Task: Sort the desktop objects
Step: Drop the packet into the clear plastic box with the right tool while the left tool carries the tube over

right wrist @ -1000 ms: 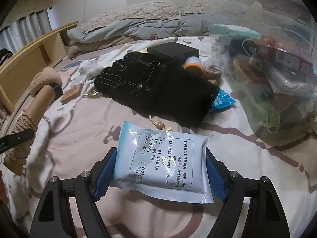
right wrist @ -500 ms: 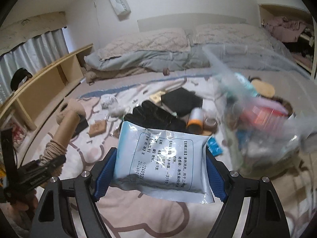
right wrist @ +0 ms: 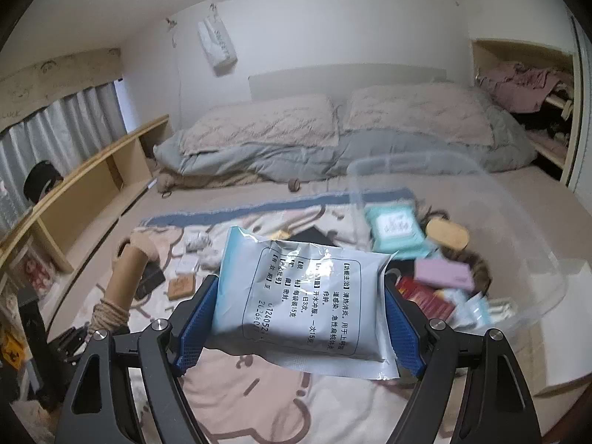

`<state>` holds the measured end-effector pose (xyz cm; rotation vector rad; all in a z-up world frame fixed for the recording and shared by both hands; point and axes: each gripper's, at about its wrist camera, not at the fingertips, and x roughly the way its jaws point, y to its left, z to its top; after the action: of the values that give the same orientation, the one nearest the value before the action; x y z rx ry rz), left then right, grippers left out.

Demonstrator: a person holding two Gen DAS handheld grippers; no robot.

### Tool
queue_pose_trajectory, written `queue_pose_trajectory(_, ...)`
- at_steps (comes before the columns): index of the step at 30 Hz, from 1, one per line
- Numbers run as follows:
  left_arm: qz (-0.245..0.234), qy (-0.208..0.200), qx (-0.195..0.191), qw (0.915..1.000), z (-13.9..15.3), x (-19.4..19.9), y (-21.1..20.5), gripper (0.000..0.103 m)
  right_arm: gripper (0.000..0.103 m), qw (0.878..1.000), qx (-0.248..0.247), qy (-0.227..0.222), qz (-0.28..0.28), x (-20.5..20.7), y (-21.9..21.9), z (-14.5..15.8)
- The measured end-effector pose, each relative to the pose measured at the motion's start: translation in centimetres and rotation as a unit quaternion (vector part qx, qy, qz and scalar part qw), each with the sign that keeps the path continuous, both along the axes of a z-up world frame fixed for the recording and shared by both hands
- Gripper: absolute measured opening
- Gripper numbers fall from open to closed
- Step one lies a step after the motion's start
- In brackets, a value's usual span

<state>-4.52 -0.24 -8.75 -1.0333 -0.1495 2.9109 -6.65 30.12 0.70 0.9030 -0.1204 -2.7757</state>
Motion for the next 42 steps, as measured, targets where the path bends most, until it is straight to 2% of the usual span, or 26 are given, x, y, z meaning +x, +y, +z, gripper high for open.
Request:
queue_pose_trajectory(9,-0.024,0.029,-0.010,0.9992,3.7,0.2,1.9,0.053,0.083,0.999,0.016,0.041,-0.026,-0.9,1.4,4.7)
queue_pose_trajectory(16,-0.052,0.039,-0.015,0.9978,6.7,-0.7,3.8,0.053,0.083,0.998,0.007,0.038,-0.057,-3.0,3.6,5.4)
queue_pose_trajectory(22,-0.090,0.048,-0.029,0.9943,9.6,-1.6,6.5,0.053,0.083,0.997,0.007,0.008,-0.077,-4.8,6.5,3.7)
queue_pose_trajectory(31,-0.145,0.078,-0.040,0.9855,13.7,-4.5,12.6,0.053,0.083,0.989,0.000,-0.021,-0.145,-7.4,12.6,0.7)
queue_pose_trajectory(37,-0.174,0.083,-0.023,0.9810,13.4,-7.2,17.6,0.053,0.083,0.984,0.015,-0.063,-0.163,-9.4,15.1,-3.6)
queue_pose_trajectory(42,-0.200,0.066,-0.001,0.9775,11.7,-9.3,20.9,0.053,0.083,0.982,0.021,-0.081,-0.169,-10.5,16.2,-5.4)
